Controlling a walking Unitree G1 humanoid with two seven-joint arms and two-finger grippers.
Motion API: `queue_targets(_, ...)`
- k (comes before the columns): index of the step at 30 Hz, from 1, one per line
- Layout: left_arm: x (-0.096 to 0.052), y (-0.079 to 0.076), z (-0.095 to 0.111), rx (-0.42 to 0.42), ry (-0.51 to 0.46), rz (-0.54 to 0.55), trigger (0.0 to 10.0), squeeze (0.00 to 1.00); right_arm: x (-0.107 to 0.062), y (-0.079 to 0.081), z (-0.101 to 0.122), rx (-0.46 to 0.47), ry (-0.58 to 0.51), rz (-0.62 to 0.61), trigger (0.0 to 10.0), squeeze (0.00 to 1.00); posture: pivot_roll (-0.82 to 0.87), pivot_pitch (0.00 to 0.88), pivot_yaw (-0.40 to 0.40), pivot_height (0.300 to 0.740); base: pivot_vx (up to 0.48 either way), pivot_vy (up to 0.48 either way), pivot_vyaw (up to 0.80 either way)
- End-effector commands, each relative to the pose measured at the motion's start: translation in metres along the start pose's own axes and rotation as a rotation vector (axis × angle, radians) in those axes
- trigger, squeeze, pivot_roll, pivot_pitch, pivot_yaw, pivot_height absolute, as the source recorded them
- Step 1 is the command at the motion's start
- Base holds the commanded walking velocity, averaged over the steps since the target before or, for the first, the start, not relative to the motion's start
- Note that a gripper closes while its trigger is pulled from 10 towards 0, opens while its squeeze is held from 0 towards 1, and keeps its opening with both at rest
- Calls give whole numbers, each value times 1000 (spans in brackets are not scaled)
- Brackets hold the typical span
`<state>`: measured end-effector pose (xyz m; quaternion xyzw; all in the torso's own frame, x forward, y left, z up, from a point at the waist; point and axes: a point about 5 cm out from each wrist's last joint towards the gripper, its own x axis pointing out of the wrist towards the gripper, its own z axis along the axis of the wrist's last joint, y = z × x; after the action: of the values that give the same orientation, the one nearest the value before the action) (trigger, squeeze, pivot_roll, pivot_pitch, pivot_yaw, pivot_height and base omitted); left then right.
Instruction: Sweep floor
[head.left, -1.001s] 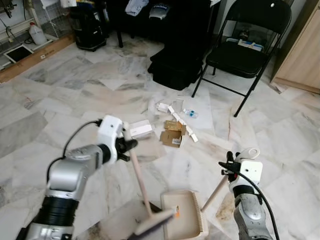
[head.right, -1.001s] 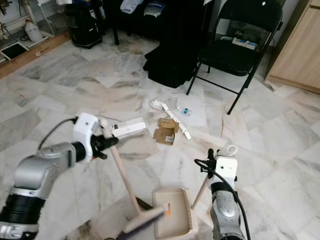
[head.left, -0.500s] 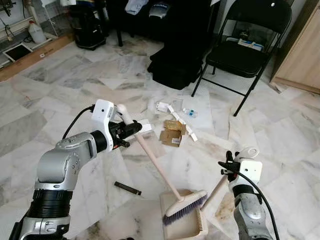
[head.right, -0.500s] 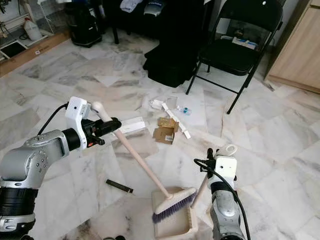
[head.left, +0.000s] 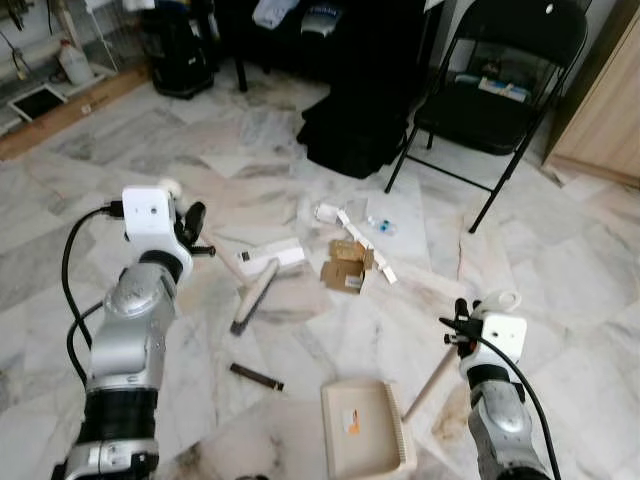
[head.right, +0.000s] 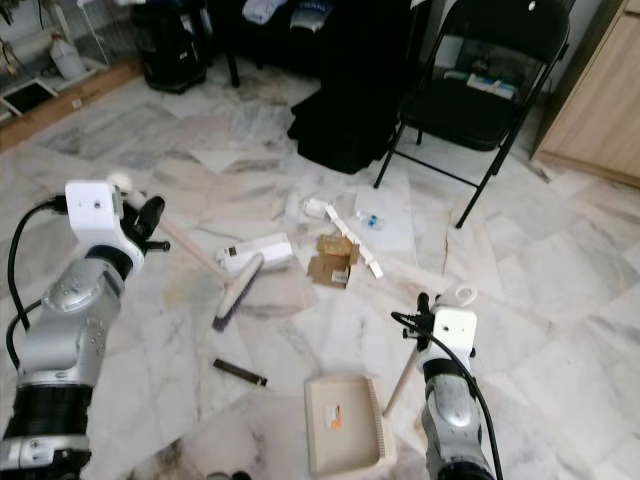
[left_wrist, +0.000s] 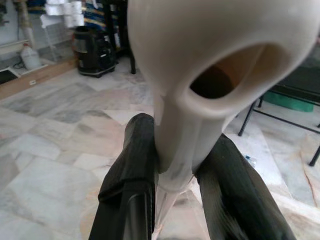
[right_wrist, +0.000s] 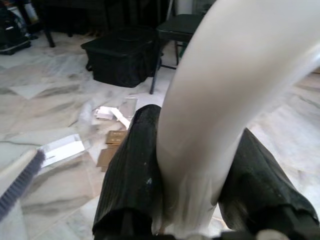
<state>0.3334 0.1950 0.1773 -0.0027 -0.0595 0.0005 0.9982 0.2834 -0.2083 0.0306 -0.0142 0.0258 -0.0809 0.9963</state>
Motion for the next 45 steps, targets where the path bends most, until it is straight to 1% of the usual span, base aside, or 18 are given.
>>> queue_targets(1, -1, -2, -7, 30, -9, 13, 10000, 0, -10, -7, -16, 1, 82, -33, 10000, 0, -93, 115, 5, 740, 0, 0, -744)
queue_targets(3, -1, -1, -9, 32, -9, 15, 10000, 0, -10, -7, -16, 2, 82, -34, 10000, 0, -93, 115, 5, 740, 0, 0, -744)
queue_targets(5, -1, 2, -15, 44, -7, 36, 10000, 0, -9, -7, -14, 3, 69, -41, 10000, 0, -96, 110, 6, 740, 0, 0, -731)
queue_targets(8, -2, 4, -17, 56, -24, 53, 10000, 0, -9, -6, -13, 5, 60, -41, 10000, 0, -95, 109, 6, 740, 0, 0, -727)
queue_targets(10, -3, 8, -21, 72, -27, 72, 10000, 0, -7, -3, -9, 6, 37, -39, 10000, 0, -92, 106, 4, 740, 0, 0, -716)
queue_targets(12, -3, 8, -22, 75, -29, 76, 10000, 0, -7, -2, -8, 6, 33, -38, 10000, 0, -92, 106, 4, 740, 0, 0, -709)
queue_targets(14, -4, 10, -23, 76, -36, 93, 10000, 0, -6, 1, -3, -1, 2, -30, 10000, 0, -91, 103, 3, 740, 0, 0, -650)
queue_targets(20, -3, 12, -24, 77, -62, 120, 10000, 0, -6, 6, 8, 0, -63, -27, 10000, 0, -94, 97, 3, 740, 0, 0, 0)
queue_targets(24, -3, 16, -27, 83, -50, 150, 10000, 0, -7, 7, 13, 1, -85, -29, 10000, 0, -98, 95, 5, 740, 0, 124, 0)
queue_targets(29, -4, 17, -29, 86, -60, 157, 10000, 0, -10, 8, 17, 3, -94, -35, 10000, 0, -96, 85, 7, 740, 145, 250, 0)
queue_targets(33, -3, 18, -28, 86, -64, 160, 10000, 0, -10, 9, 17, 9, -88, -38, 10000, 0, -94, 77, 9, 740, 250, 244, 0)
queue_targets(37, -1, 13, -26, 69, -73, 119, 10000, 0, -10, 10, 19, 14, -88, -40, 10000, 0, -95, 73, 11, 740, 0, 0, 0)
queue_targets(39, 0, 9, -25, 75, -81, 94, 10000, 0, -10, 10, 20, 13, -90, -41, 10000, 0, -93, 69, 12, 740, 0, 0, 0)
queue_targets(42, 1, 7, -26, 67, -76, 97, 10000, 0, -10, 10, 22, 15, -88, -44, 10000, 0, -96, 67, 12, 740, 0, 0, 0)
queue_targets(45, 1, 8, -26, 63, -73, 102, 10000, 0, -10, 8, 20, 23, -76, -56, 10000, 0, -95, 70, 12, 740, 0, 480, -669)
